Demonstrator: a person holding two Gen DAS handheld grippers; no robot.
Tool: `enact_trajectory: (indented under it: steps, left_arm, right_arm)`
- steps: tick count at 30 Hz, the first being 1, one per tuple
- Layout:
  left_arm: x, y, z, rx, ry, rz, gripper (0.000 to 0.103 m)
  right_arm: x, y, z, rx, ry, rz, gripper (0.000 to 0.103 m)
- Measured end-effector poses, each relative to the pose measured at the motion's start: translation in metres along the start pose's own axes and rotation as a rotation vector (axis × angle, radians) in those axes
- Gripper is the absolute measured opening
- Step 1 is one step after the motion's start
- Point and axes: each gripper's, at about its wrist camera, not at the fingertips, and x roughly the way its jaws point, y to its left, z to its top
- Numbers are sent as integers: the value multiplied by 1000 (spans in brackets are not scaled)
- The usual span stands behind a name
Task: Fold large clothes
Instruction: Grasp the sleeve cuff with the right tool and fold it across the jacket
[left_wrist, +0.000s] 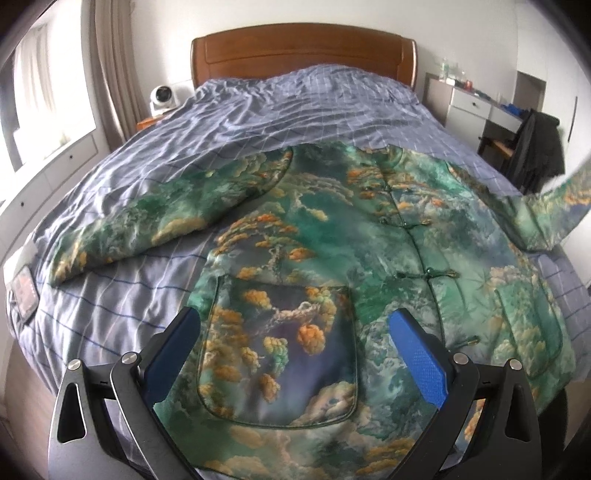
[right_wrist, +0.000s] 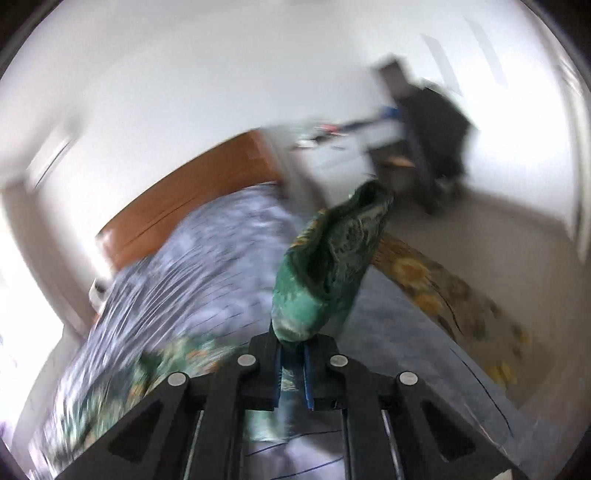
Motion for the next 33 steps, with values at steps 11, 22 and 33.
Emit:
enact_trajectory:
  steps: [11,22,33]
  left_arm:
    - [-7,23,-16,-48,6,39,102]
    - [-4,31,-26,-71,21,46,102]
    - [11,10,-21,-26,77,-33,102]
  right_arm:
    - [22,194,-101,-455,195,257,9]
    - [54,253,-222,-628,425,291,9]
    - [55,251,-263,-659,531,291,62]
